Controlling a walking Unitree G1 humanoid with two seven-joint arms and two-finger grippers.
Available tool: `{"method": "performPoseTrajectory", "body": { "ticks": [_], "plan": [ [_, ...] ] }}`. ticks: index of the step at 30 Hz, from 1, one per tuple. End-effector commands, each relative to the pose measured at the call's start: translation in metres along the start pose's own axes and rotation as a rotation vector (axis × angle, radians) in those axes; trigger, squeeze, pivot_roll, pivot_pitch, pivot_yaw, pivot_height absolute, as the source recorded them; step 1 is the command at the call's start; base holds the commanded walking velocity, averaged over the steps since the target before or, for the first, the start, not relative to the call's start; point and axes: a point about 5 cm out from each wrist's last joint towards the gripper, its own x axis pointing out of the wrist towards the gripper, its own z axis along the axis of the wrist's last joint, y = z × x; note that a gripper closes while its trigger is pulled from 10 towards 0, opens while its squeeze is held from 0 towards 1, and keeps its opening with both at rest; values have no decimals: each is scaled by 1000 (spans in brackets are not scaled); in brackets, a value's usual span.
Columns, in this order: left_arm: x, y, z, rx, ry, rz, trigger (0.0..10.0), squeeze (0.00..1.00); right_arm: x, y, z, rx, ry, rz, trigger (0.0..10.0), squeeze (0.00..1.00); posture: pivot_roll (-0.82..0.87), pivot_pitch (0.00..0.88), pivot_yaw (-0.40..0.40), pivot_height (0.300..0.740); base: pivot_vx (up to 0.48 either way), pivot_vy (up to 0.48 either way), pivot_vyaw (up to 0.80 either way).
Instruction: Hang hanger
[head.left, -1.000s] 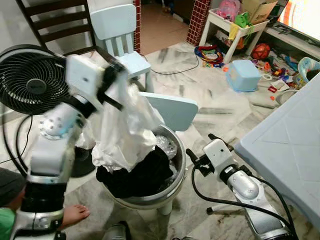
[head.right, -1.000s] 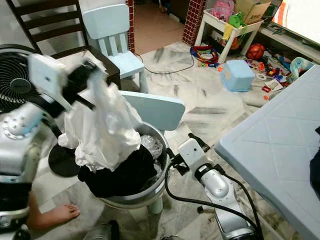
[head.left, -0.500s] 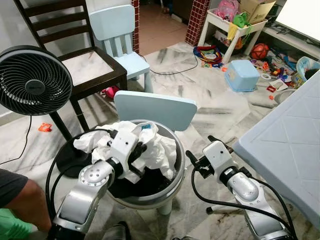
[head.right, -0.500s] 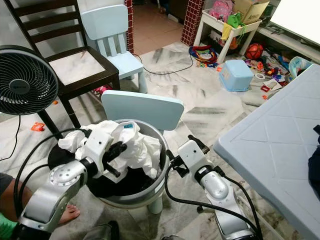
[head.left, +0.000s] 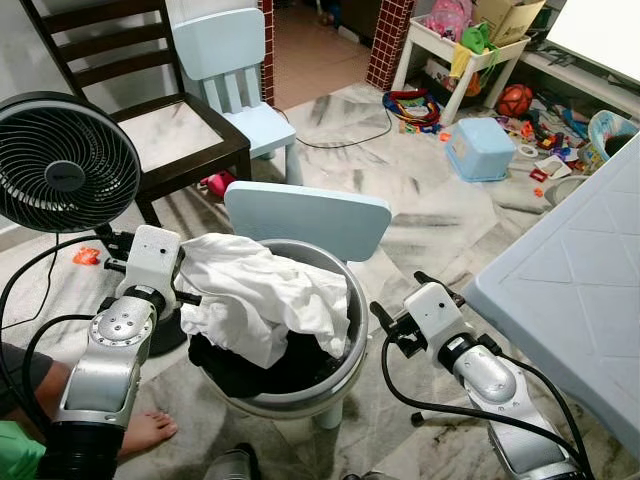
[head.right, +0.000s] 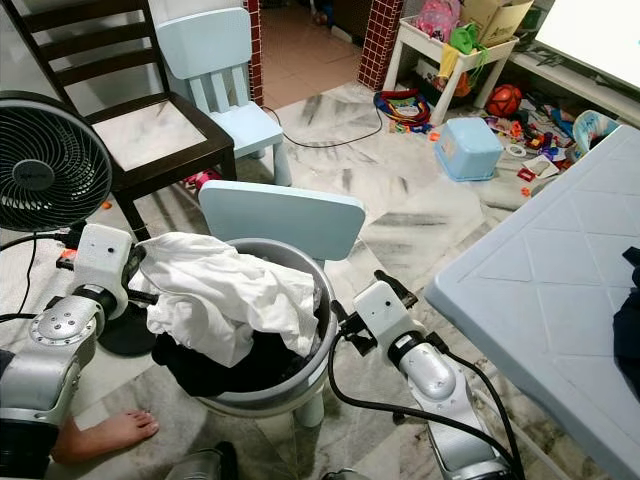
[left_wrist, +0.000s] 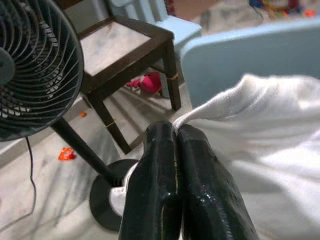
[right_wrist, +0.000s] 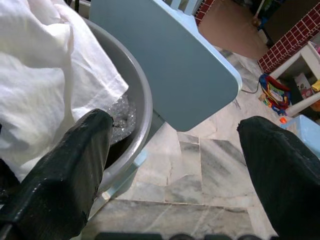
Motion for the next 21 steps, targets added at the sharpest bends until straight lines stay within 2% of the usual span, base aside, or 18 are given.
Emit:
{"method": "performPoseTrajectory", "body": {
  "ticks": [1,3,4,5,7,8,9,10,13,15,17,18,19,21],
  "plan": [
    [-3,-5,17,-23,-76,27,10000,1000,-3,-3,-1,-10,5,-6,10000,0,22,139,-72,740,0,0,0],
    [-8,-15,22,-83,-111,50,10000,1000,-3,-3,-1,-10,5,-7,10000,0,22,139,-72,740,0,0,0],
    [-13,-27,24,-212,-111,46,10000,1000,-3,-2,-1,-10,5,-6,10000,0,24,139,-73,740,0,0,0],
    [-15,-31,24,-251,-108,45,10000,1000,-3,-2,-1,-10,5,-6,10000,0,24,139,-73,740,0,0,0],
    [-18,-39,25,-308,-95,25,10000,1000,-3,-2,0,-9,5,-5,10000,0,25,138,-73,740,0,0,0],
    [-21,-51,25,-393,-75,-27,10000,1000,-2,-2,0,-8,4,-5,10000,0,25,137,-72,740,0,0,0],
    [-23,-56,26,-419,-70,-47,10000,1000,-2,-2,0,-8,4,-5,10000,0,26,137,-73,740,0,0,0],
    [-29,-69,28,-465,-46,-112,10000,1000,-2,-2,0,-8,4,-6,10000,0,29,136,-72,740,0,0,0],
    [-34,-77,26,-506,1,-134,10000,1000,-1,-3,0,-9,4,-6,10000,0,32,135,-71,740,0,0,0],
    [-39,-96,21,-656,133,-196,10000,1000,0,-3,1,-8,1,-7,10000,0,38,131,-71,740,0,0,0],
    [-39,-104,22,-732,162,-226,10000,1000,1,-2,1,-7,-2,-6,10000,0,36,128,-71,740,0,0,0],
    [-39,-104,22,-732,162,-226,10000,1000,1,-2,1,-7,-2,-6,10000,0,36,128,-71,740,0,0,0],
    [-40,-111,25,-800,187,-252,10000,1000,3,-1,3,-8,-6,-4,10000,0,32,124,-70,740,0,0,0],
    [-40,-118,26,-814,238,-288,10000,1000,3,-1,4,-10,-11,-3,10000,0,30,119,-69,740,0,0,0]
  ]
}}
